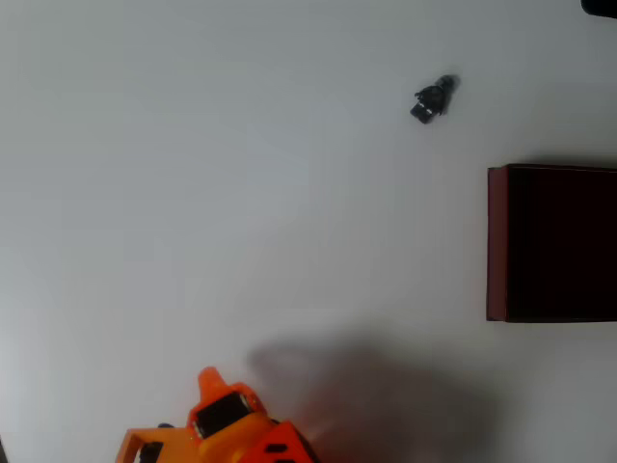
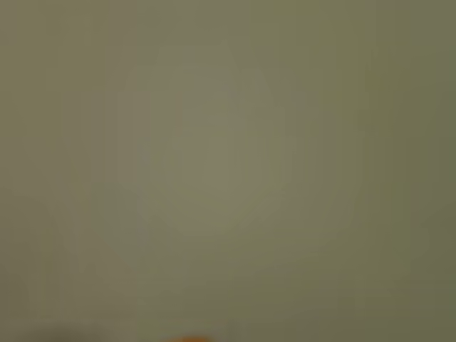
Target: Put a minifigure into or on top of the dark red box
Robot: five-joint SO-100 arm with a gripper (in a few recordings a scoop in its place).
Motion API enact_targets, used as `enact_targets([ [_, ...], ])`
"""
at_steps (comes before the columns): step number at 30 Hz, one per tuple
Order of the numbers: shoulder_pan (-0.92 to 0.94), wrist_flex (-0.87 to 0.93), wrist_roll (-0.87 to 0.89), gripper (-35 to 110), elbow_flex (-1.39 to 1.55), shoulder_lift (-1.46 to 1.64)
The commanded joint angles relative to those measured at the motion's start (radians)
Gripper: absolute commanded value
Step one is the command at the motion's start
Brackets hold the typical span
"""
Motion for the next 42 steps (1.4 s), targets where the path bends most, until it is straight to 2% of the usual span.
enact_targets([
  [1,-0.002,-0.002,0.009,0,0.008,0.014],
  [20,0.006,0.000,0.017,2,0.006,0.014],
  [21,0.006,-0.015,0.081,1,0.012,0.014],
  [22,-0.002,-0.052,0.236,1,0.031,0.014],
  [24,0.015,-0.127,0.367,4,0.046,0.012],
  [26,0.020,-0.183,0.609,8,0.051,0.006],
  [28,0.035,-0.242,0.735,10,0.046,-0.012],
  [30,0.087,-0.218,0.857,11,0.018,-0.034],
  [32,0.126,-0.206,0.902,12,-0.028,-0.040],
  [37,0.301,-0.028,1.003,15,-0.219,-0.092],
  [42,0.428,-0.015,1.052,16,-0.494,-0.572],
])
